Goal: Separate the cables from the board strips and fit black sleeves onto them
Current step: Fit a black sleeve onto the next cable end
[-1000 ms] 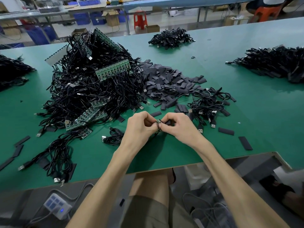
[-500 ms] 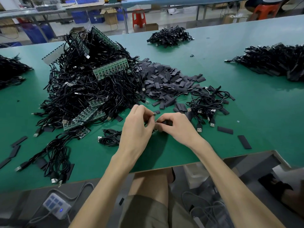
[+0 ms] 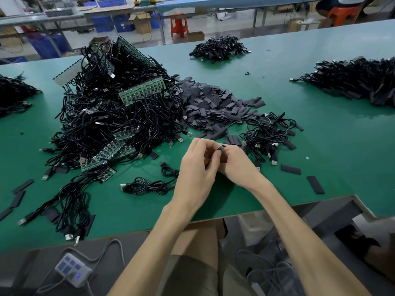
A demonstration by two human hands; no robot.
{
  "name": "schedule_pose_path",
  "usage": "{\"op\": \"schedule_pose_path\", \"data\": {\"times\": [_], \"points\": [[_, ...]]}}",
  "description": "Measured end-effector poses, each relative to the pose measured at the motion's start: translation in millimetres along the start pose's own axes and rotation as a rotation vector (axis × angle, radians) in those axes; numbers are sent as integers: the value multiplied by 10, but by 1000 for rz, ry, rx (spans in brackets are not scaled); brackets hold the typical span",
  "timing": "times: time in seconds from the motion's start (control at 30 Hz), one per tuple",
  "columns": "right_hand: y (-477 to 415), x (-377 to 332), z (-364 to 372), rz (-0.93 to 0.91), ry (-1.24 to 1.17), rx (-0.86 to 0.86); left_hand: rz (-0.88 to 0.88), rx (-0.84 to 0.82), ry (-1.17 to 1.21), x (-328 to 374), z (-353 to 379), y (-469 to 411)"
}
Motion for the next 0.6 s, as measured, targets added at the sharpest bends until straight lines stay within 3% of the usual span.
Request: {"op": "schedule_pose_path", "data": {"times": [0.2, 0.37, 0.47, 0.6], "points": [[6, 53, -86, 27, -137, 146, -114, -58, -253, -341, -28, 95], [-1, 99, -85, 61, -191, 174, -250, 10, -471, -672, -477, 87], [-9, 70, -99, 44, -157, 194, -273, 20, -458, -703, -651, 80], [-10, 64, -161, 14, -121, 273, -169, 40, -277, -344, -596, -61]]}}
Point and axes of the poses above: each hand's wrist, its own y-axis away from the middle knuckle, its own z-axis out of the palm, x = y × z, the point moved 7 cm from there along -y, towards the middle knuckle, and after that the axes turned 1 degree about -y, right-handed, at the moved point
